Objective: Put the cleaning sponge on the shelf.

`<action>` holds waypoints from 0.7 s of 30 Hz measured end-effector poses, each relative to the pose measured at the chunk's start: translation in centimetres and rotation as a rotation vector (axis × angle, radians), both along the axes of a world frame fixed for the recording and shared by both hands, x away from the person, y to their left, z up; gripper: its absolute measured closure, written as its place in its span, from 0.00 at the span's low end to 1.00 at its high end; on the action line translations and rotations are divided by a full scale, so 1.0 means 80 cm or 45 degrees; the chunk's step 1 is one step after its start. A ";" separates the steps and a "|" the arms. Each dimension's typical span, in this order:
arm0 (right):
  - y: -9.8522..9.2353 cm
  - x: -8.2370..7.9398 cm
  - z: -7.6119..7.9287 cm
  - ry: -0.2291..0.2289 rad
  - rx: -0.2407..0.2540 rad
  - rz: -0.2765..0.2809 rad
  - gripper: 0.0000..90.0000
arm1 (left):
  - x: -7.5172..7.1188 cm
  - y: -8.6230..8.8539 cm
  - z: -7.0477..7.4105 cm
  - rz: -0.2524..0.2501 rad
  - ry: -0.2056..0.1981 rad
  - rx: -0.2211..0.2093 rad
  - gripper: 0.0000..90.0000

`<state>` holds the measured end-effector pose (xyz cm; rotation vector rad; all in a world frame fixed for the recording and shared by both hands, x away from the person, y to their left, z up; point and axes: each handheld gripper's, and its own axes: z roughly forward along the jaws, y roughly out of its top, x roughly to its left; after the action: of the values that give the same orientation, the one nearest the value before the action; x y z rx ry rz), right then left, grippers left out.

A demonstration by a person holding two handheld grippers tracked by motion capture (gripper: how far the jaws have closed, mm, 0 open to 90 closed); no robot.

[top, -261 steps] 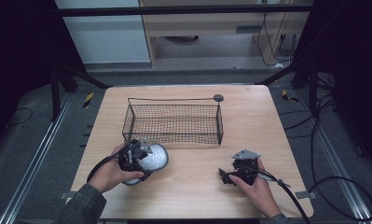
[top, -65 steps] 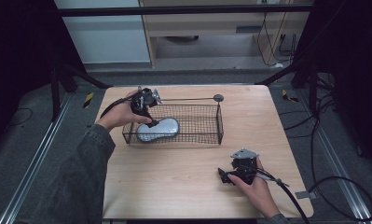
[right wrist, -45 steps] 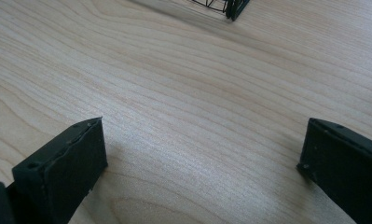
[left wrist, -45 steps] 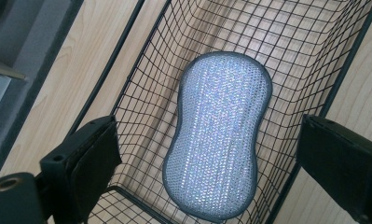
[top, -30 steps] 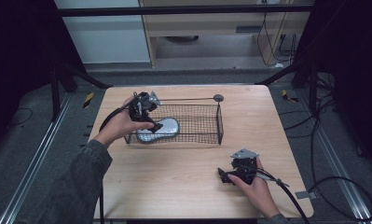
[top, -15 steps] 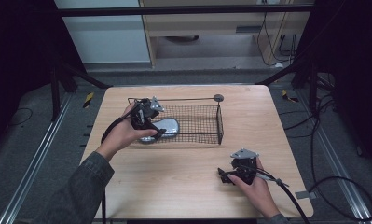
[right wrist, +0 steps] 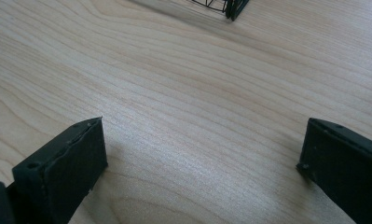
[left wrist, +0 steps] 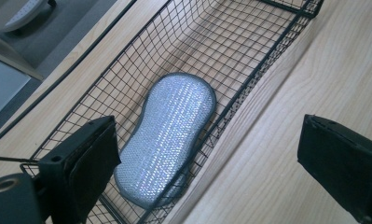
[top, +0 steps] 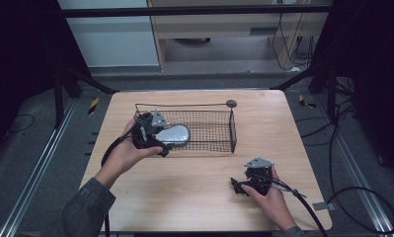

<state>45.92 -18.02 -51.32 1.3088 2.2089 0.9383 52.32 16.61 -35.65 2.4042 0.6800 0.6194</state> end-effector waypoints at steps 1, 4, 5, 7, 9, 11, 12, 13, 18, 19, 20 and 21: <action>0.000 0.000 0.000 0.000 0.000 0.000 0.01 | -0.004 0.001 -0.001 -0.006 0.004 -0.006 0.05; 0.000 0.000 0.000 -0.001 -0.001 0.001 0.01 | -0.016 0.002 -0.008 -0.006 0.002 -0.006 0.05; 0.000 0.000 0.000 -0.002 -0.001 0.001 0.01 | -0.020 0.003 -0.011 -0.004 -0.005 0.000 0.06; 0.000 0.000 0.000 -0.001 -0.001 0.000 0.01 | -0.027 0.003 -0.016 -0.007 0.003 0.000 0.05; 0.000 0.000 0.000 -0.002 -0.002 0.002 0.01 | -0.035 0.003 -0.022 -0.014 0.013 -0.016 0.05; 0.000 0.000 0.000 -0.002 -0.002 0.001 0.01 | -0.041 0.003 -0.029 -0.004 0.006 -0.012 0.06; 0.000 0.000 0.000 -0.002 -0.002 0.001 0.01 | -0.044 0.003 -0.033 -0.001 0.008 -0.016 0.06; 0.000 0.000 0.000 -0.002 -0.001 0.001 0.01 | -0.047 0.003 -0.037 -0.002 0.017 -0.028 0.06; 0.000 -0.001 0.000 -0.002 0.000 0.001 0.01 | -0.058 0.005 -0.060 -0.009 0.044 -0.026 0.06; 0.000 -0.001 0.000 -0.002 -0.001 0.002 0.01 | -0.060 0.006 -0.064 -0.010 0.054 -0.039 0.06; 0.000 -0.001 0.000 -0.002 -0.001 0.002 0.01 | -0.063 0.007 -0.068 -0.013 0.061 -0.043 0.06; 0.000 -0.001 0.000 -0.001 0.000 0.003 0.01 | -0.065 0.007 -0.071 -0.011 0.066 -0.038 0.06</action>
<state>45.85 -18.02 -51.32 1.3061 2.2102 0.9399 47.13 17.20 -41.36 2.4019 0.6956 0.5414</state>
